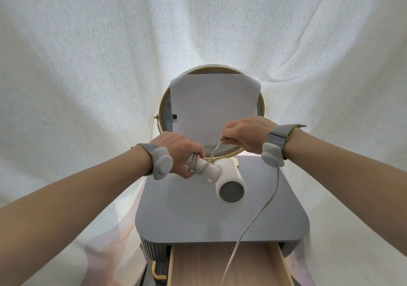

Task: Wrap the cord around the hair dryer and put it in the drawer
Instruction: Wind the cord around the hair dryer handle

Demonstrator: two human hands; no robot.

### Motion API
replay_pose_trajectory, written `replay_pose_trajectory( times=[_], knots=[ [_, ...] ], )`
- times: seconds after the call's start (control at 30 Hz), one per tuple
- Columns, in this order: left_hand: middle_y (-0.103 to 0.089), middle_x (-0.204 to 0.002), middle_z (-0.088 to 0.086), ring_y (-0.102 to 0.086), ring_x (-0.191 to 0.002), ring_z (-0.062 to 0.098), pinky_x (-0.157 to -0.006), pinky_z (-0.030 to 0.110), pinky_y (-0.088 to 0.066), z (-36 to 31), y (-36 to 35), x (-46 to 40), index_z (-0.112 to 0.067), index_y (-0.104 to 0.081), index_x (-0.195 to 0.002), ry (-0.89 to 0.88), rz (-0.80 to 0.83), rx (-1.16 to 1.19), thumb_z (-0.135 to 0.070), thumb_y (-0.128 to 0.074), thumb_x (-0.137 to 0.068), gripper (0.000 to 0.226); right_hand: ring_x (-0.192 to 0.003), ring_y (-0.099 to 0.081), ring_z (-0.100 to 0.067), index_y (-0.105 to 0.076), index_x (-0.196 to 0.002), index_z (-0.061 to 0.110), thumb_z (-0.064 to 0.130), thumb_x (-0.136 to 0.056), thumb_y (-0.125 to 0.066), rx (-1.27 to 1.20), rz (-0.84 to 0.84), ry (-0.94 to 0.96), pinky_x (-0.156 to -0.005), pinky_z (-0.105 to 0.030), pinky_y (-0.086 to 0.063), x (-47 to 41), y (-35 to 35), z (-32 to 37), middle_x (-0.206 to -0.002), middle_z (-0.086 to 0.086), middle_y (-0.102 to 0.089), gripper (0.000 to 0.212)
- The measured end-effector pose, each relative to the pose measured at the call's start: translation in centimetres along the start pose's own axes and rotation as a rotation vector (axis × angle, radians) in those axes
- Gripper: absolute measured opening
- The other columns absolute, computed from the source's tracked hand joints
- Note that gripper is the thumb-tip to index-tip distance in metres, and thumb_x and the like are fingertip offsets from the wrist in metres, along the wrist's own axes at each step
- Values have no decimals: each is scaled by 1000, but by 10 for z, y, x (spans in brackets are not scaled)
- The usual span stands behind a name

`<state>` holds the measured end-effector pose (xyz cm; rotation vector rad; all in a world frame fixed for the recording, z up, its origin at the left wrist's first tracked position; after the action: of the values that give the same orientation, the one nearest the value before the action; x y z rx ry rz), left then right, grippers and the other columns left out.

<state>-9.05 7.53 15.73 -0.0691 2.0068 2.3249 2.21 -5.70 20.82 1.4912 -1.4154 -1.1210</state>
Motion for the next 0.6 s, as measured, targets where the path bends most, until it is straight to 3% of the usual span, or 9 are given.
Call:
replay_pose_trajectory(
  times=[0.07, 0.2, 0.33, 0.47, 0.6],
  knots=[
    [-68, -93, -19, -59, -75, 12, -65, 28, -53, -1, 0, 4, -44, -57, -113, -37, 48, 43, -59, -75, -73, 46, -86, -59, -17, -62, -118, 21, 35, -100, -46, -35, -7, 4, -65, -24, -47, 3, -1, -4, -110, 3, -65, 29],
    [-68, -83, -17, -62, -70, 12, -66, 35, -57, -4, -1, 16, -43, -59, -106, -95, -3, 172, -60, -70, -66, 45, -73, -57, -15, -64, -114, 19, 39, -97, -45, -71, -43, -75, -71, -33, -58, 11, -6, -17, -98, -1, -71, 33],
    [-70, -82, -15, -64, -69, 15, -66, 37, -58, -8, 2, 23, -39, -65, -104, -133, -91, 334, -53, -76, -67, 41, -68, -58, -17, -64, -109, 23, 46, -97, -40, -123, -34, -165, -68, -36, -58, 18, -21, -32, -88, 2, -70, 36],
    [-72, -80, -8, -67, -70, 18, -64, 40, -56, -11, 8, 25, -33, -69, -100, -113, -163, 578, -38, -80, -67, 35, -71, -58, -18, -65, -105, 23, 55, -93, -31, -218, -11, -234, -67, -31, -52, 19, -37, -41, -85, 5, -67, 48],
    [-68, -77, -7, -63, -68, 14, -61, 33, -54, -9, 13, 27, -29, -69, -94, -67, -156, 839, -21, -82, -69, 29, -76, -58, -18, -66, -107, 26, 51, -99, -32, -298, -3, -274, -70, -33, -50, 23, -43, -43, -89, 8, -69, 43]
  ],
)
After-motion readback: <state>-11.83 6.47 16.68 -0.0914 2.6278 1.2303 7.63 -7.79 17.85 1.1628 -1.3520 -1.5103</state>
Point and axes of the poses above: each hand's wrist, its own x-axis away from the middle knuckle, its own y-axis out of the back of the hand, z = x × y, the point moved 5 cm from there along -x, towards the middle knuckle
